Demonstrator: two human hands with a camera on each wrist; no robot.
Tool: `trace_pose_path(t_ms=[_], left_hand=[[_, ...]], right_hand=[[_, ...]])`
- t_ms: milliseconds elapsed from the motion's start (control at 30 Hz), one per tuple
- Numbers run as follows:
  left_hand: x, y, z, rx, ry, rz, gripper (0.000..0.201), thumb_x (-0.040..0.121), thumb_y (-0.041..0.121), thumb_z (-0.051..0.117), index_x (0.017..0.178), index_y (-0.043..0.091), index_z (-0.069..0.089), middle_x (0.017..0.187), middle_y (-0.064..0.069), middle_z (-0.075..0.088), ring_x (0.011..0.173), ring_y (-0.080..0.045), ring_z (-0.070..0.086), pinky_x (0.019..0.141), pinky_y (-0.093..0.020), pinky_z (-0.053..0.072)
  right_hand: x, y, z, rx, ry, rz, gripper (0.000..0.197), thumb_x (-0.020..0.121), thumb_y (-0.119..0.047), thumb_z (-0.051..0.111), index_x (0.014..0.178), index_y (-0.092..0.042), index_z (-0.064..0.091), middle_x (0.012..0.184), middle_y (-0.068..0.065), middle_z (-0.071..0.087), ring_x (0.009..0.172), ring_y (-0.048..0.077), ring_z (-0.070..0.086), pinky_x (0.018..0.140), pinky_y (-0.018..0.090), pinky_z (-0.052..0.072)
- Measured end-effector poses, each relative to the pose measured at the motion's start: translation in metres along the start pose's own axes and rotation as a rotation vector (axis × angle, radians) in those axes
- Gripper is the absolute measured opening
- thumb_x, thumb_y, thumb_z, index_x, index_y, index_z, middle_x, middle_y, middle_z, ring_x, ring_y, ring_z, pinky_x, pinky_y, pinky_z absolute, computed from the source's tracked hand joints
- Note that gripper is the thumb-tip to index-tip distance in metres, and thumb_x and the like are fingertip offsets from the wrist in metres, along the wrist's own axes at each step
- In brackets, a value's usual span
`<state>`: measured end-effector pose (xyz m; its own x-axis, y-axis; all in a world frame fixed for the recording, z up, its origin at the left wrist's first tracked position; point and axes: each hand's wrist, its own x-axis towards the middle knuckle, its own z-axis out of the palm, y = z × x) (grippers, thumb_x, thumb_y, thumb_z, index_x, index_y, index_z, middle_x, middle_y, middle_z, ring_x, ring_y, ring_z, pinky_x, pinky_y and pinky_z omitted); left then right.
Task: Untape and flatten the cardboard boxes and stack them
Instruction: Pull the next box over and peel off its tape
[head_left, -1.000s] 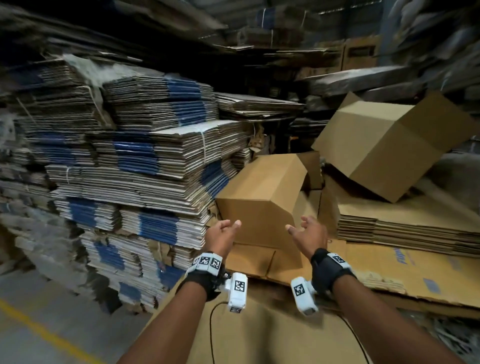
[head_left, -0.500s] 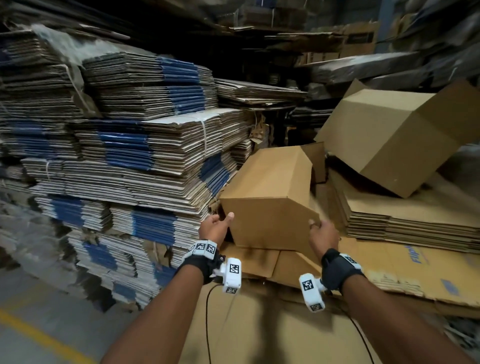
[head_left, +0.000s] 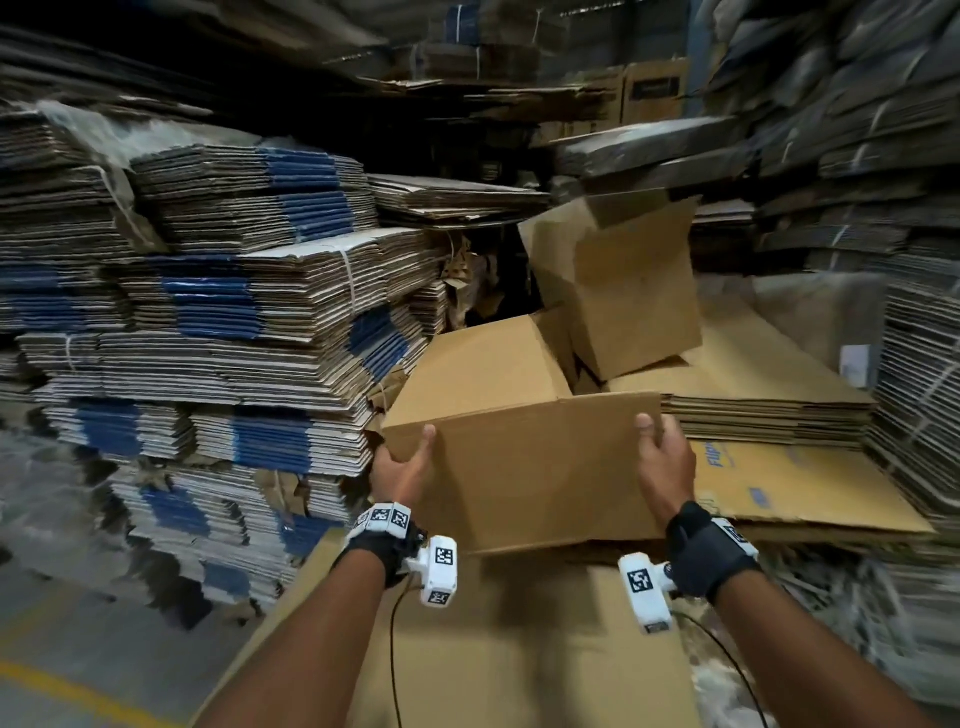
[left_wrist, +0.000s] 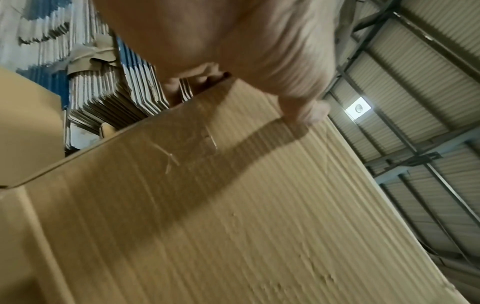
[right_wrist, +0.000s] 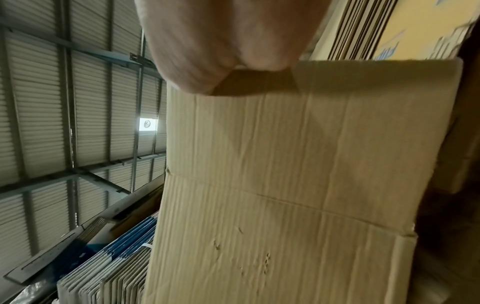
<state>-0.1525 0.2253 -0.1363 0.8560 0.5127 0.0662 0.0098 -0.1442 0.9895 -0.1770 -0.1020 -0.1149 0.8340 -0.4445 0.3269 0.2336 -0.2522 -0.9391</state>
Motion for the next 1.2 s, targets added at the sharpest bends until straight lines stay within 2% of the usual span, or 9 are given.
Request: trace_pose_path(t_ms=[167,267,400,533,667,800,900,1033,1200], left_hand=[[-0.064,0.0,-0.006,0.011,0.12,0.072,0.109,0.064,0.099,0.051,0.12,0.006,0.059,0.117,-0.021,0.067,0.108,-0.042,0.065,0.094,-0.053,0.054],[-0.099,0.001,-0.006,0.048,0.149,0.097,0.082,0.078,0.083,0.06,0.117,0.011,0.065,0.113,-0.016,0.07,0.105,-0.037,0.066,0.09,-0.045,0.053],[-0.135,0.005,0.005,0.072,0.055,0.118,0.056,0.08,0.075,0.062,0.101,0.023,0.071,0.094,0.002,0.072,0.091,-0.022,0.07,0.085,-0.042,0.058],[-0.149,0.002,0.025,0.119,-0.118,0.086,0.044,0.081,0.064,0.062,0.085,0.022,0.073,0.087,0.003,0.072,0.089,-0.025,0.07,0.085,-0.049,0.06],[-0.167,0.009,0.045,0.115,-0.284,0.074,0.036,0.083,0.045,0.07,0.107,0.02,0.072,0.105,-0.002,0.076,0.097,-0.02,0.071,0.091,-0.045,0.059],[-0.196,0.027,0.066,-0.017,-0.59,0.084,0.017,0.106,0.025,0.052,0.117,0.023,0.065,0.124,0.0,0.067,0.114,-0.018,0.063,0.077,-0.033,0.055],[-0.207,0.035,0.074,-0.105,-0.755,0.033,0.038,0.111,0.03,0.035,0.144,0.022,0.05,0.142,0.007,0.054,0.134,-0.015,0.05,0.099,-0.041,0.051],[-0.19,0.027,0.073,-0.026,-0.713,0.079,0.049,0.113,0.033,0.026,0.156,0.012,0.037,0.15,-0.005,0.054,0.142,-0.022,0.043,0.118,-0.052,0.034],[-0.153,0.018,0.064,0.031,-0.52,0.126,0.046,0.11,0.036,0.038,0.148,0.012,0.048,0.133,-0.005,0.068,0.112,-0.018,0.063,0.101,-0.045,0.049]], right_hand=[[-0.015,0.006,-0.049,-0.038,0.0,-0.016,0.026,0.107,-0.036,0.047,0.109,-0.013,0.059,0.096,0.003,0.065,0.088,0.025,0.06,0.065,0.029,0.042],[-0.02,0.018,-0.065,-0.084,0.063,0.072,0.032,0.105,-0.037,0.048,0.125,-0.011,0.053,0.117,0.013,0.064,0.106,0.031,0.058,0.086,0.038,0.044],[-0.033,0.037,-0.08,-0.202,0.082,0.28,0.094,0.09,-0.043,0.072,0.159,-0.022,0.012,0.164,0.02,0.016,0.151,0.041,0.018,0.12,0.059,0.023],[-0.054,0.044,-0.094,-0.17,-0.001,0.394,0.117,0.084,-0.059,0.071,0.156,-0.039,-0.019,0.165,0.023,-0.019,0.152,0.047,0.012,0.116,0.063,0.03],[-0.073,0.034,-0.102,-0.083,-0.031,0.421,0.124,0.086,-0.059,0.071,0.153,-0.034,-0.03,0.158,0.017,-0.039,0.153,0.047,0.006,0.122,0.056,0.024],[-0.096,0.025,-0.096,-0.079,-0.219,0.389,0.117,0.084,-0.079,0.055,0.157,-0.032,-0.024,0.168,0.014,-0.014,0.154,0.038,0.013,0.123,0.051,0.021],[-0.105,0.025,-0.09,-0.1,-0.358,0.23,0.102,0.091,-0.069,0.054,0.161,-0.032,-0.01,0.169,0.004,0.013,0.153,0.03,0.024,0.122,0.045,0.026],[-0.108,0.026,-0.086,-0.307,-0.455,0.025,0.094,0.097,-0.04,0.065,0.162,-0.03,-0.003,0.167,0.006,0.023,0.151,0.027,0.031,0.12,0.041,0.031],[-0.097,0.015,-0.066,-0.412,-0.477,-0.036,0.112,0.087,-0.045,0.076,0.162,-0.029,-0.006,0.169,0.01,0.01,0.157,0.028,0.007,0.123,0.047,0.019]])
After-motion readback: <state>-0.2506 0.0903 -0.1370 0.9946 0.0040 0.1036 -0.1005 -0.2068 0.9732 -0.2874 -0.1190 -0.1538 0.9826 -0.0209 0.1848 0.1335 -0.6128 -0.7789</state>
